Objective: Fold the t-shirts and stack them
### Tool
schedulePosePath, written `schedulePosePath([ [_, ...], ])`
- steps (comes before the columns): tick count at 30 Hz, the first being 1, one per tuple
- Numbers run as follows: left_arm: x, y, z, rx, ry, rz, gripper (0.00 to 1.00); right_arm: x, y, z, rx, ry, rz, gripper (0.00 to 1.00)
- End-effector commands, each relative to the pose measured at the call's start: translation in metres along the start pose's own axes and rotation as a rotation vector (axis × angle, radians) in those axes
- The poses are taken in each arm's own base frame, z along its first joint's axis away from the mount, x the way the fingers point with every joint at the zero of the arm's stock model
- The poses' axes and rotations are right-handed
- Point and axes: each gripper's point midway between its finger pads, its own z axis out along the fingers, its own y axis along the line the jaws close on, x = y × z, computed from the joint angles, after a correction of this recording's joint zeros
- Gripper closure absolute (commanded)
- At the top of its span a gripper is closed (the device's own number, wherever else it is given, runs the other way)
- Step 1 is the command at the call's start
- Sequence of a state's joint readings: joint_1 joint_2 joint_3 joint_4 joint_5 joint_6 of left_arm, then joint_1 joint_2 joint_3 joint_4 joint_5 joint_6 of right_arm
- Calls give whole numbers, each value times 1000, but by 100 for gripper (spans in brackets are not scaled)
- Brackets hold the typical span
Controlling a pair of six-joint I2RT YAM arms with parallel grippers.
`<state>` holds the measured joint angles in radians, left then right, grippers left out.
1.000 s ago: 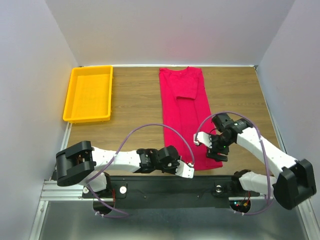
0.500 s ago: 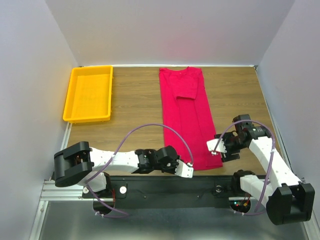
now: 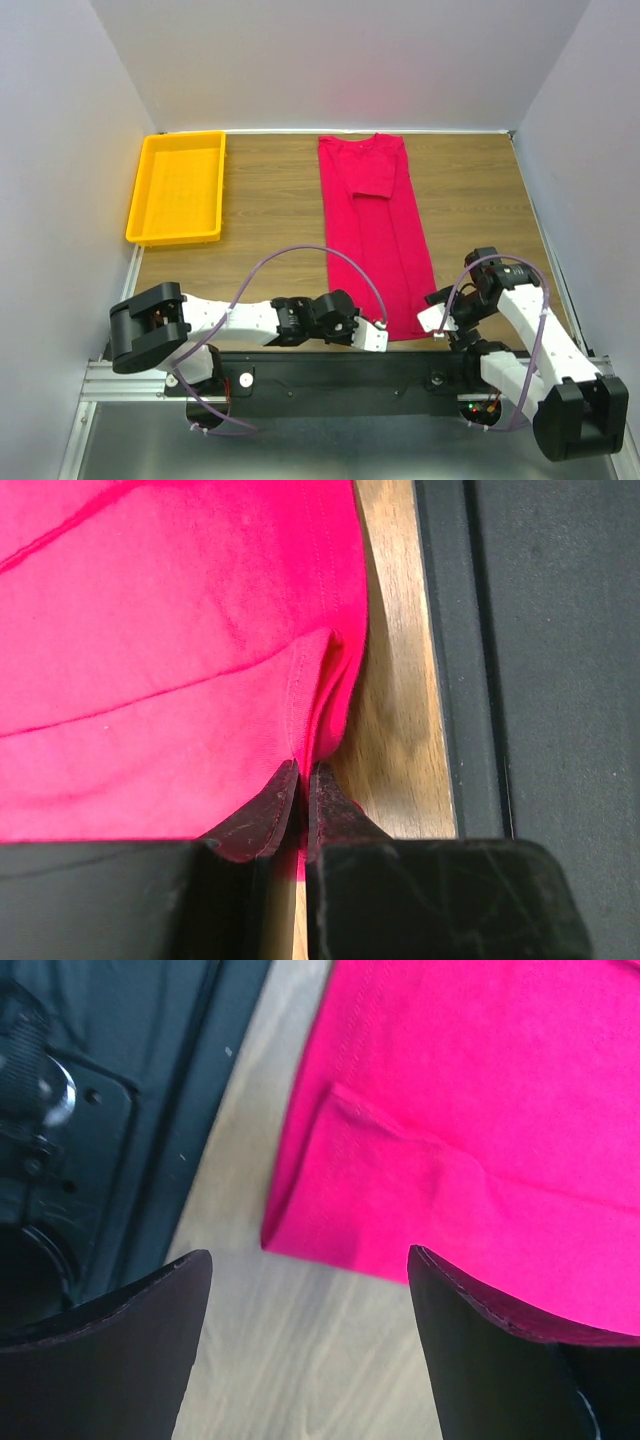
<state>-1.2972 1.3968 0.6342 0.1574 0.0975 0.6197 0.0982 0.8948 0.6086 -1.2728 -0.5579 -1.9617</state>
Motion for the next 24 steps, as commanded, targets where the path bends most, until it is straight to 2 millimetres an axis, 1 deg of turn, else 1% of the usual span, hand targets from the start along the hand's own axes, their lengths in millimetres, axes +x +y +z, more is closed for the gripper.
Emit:
schedulePosePath([
  [1, -9, 9, 8, -16, -28, -34, 100, -16, -2, 4, -49, -98, -258, 15],
  [3, -10, 14, 10, -19, -28, -48, 100, -18, -3, 7, -65, -120, -225, 17],
  [6, -13, 17, 14, -2, -32, -59, 100, -18, -4, 9, -86, -127, -192, 19],
  [10, -19, 13, 16, 39, -39, -59, 100, -20, -5, 12, -119, -123, -194, 22],
  [15, -18, 5, 13, 80, -37, -69, 100, -25, -6, 19, -176, -128, -167, 26],
  [17, -16, 3, 11, 84, -30, -78, 100, -27, -9, 18, -175, -135, -159, 26],
  [20, -14, 1, 8, 87, -29, -83, 100, -28, -27, 8, -132, -114, -88, 28],
  [23, -13, 0, 7, 93, -24, -81, 100, -25, -35, 2, -124, -81, 15, 35],
  [24, -12, -1, 7, 95, -22, -79, 100, -20, -37, -1, -118, -64, 71, 36],
])
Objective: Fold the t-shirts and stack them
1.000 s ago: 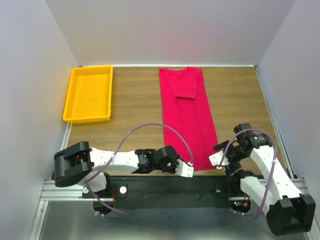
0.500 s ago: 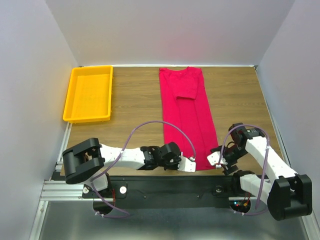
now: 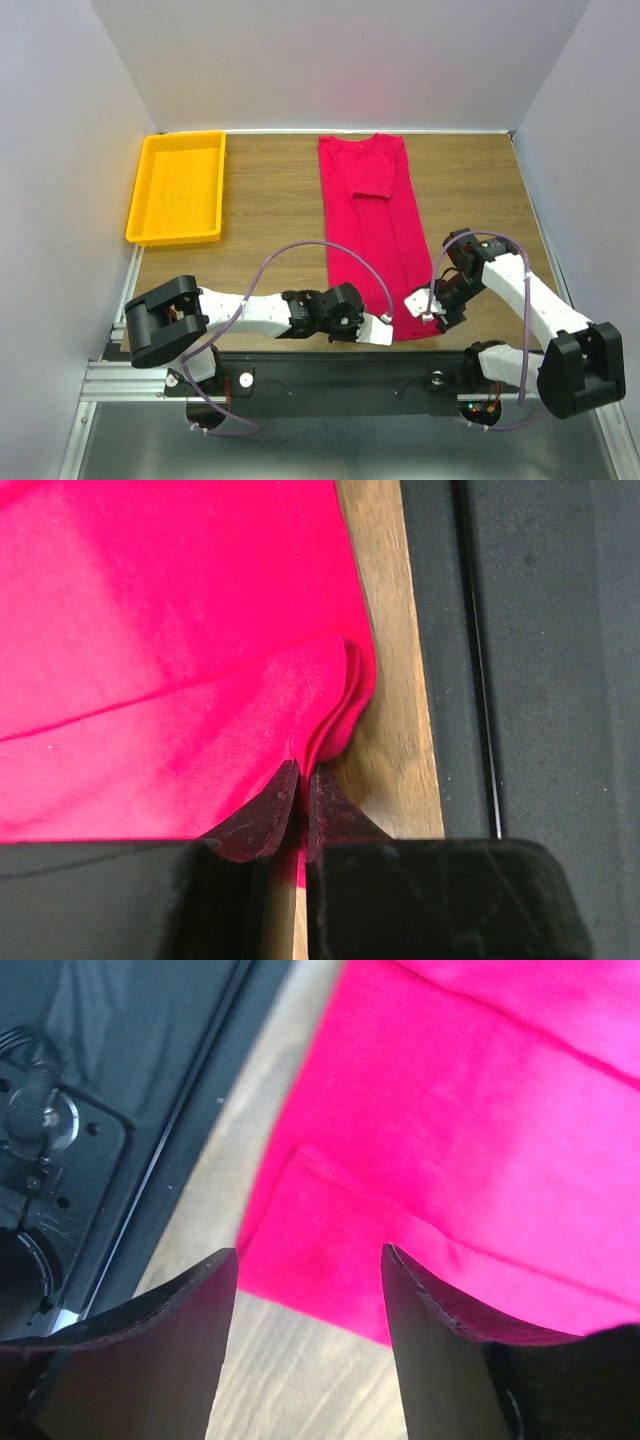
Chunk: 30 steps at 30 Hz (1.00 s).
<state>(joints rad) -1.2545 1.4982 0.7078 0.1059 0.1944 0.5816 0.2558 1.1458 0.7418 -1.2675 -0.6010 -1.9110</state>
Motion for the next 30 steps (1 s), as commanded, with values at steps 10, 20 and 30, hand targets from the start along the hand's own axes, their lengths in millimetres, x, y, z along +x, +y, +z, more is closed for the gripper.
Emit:
schedulePosePath([
  [10, -12, 4, -13, -24, -52, -2, 100, 4, 24, -7, -16, 8, 50, 30],
  [20, -12, 10, -3, -25, -41, -29, 100, 6, 10, 13, -81, 33, 63, 25],
  [30, -12, 19, -10, -51, -59, -65, 100, 2, 0, 34, -86, 181, 111, 29],
])
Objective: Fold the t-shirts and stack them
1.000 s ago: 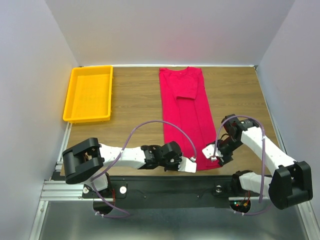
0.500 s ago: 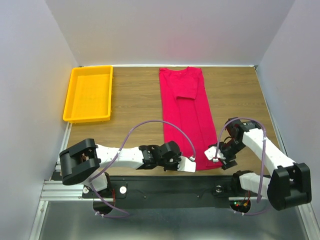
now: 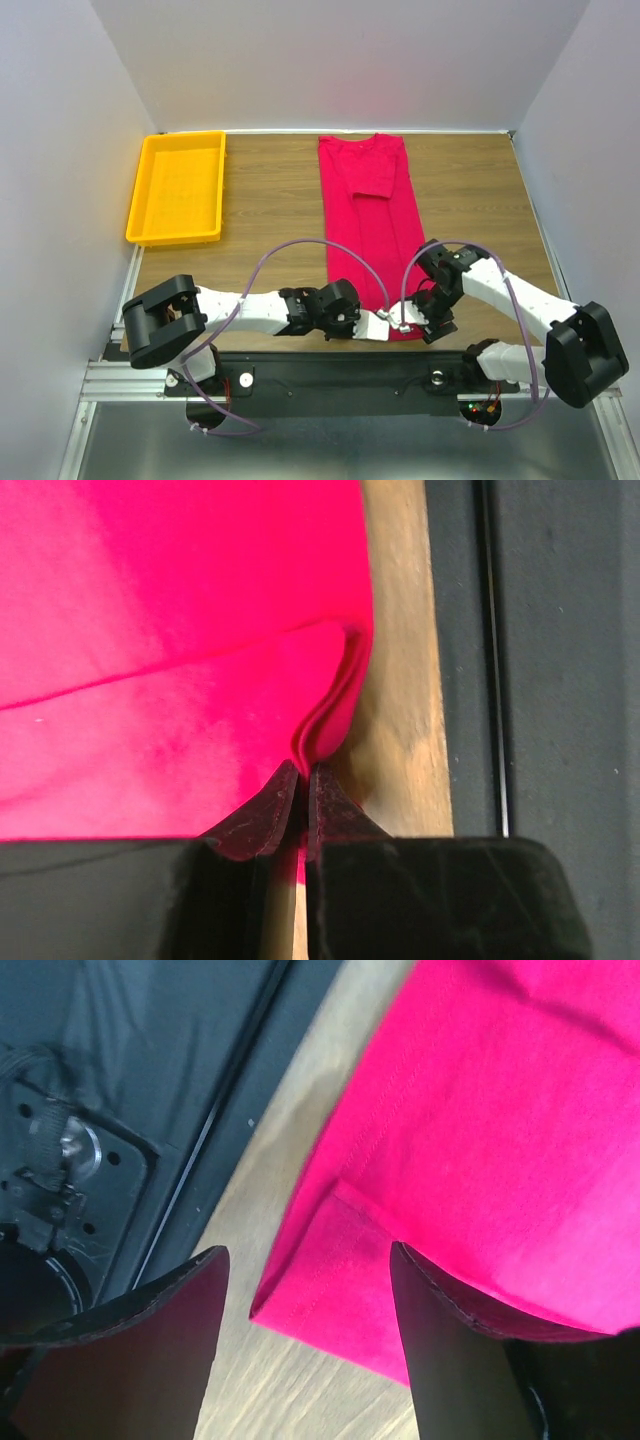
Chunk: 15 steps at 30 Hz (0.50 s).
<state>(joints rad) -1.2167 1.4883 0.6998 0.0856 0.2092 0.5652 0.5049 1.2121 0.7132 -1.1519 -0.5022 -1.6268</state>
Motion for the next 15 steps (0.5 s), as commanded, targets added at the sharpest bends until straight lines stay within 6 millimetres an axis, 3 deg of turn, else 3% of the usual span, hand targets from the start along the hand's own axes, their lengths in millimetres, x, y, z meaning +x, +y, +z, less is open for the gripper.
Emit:
schedulePosePath([
  [1, -24, 13, -7, -47, -81, -20, 100, 6, -11, 5, 45, 87, 67, 30],
  [15, -15, 18, -14, -87, -78, -24, 100, 7, -12, 7, 33, 109, 144, 33],
])
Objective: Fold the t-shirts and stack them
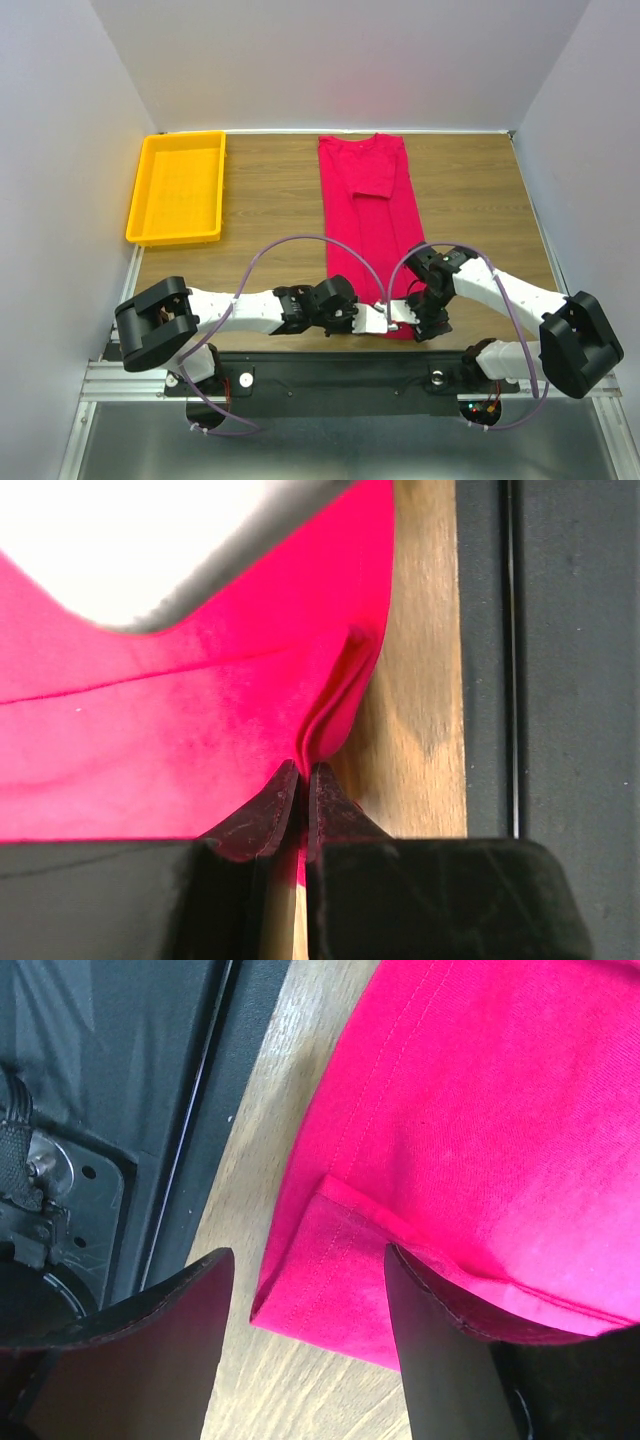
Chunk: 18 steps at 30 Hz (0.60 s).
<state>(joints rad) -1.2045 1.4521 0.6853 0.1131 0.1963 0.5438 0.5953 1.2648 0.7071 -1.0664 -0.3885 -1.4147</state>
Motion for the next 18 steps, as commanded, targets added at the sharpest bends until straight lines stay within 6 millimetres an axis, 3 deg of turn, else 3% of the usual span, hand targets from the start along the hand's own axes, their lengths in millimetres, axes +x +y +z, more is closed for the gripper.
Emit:
schedulePosePath([
  [1, -9, 9, -6, -44, -42, 1, 100, -6, -7, -2, 30, -14, 37, 34],
  [9, -9, 11, -9, -46, -35, 2, 100, 1, -3, -4, -13, 29, 52, 37],
  [18, -12, 14, -8, -48, -38, 15, 100, 3, -8, -10, 53, 44, 98, 36],
])
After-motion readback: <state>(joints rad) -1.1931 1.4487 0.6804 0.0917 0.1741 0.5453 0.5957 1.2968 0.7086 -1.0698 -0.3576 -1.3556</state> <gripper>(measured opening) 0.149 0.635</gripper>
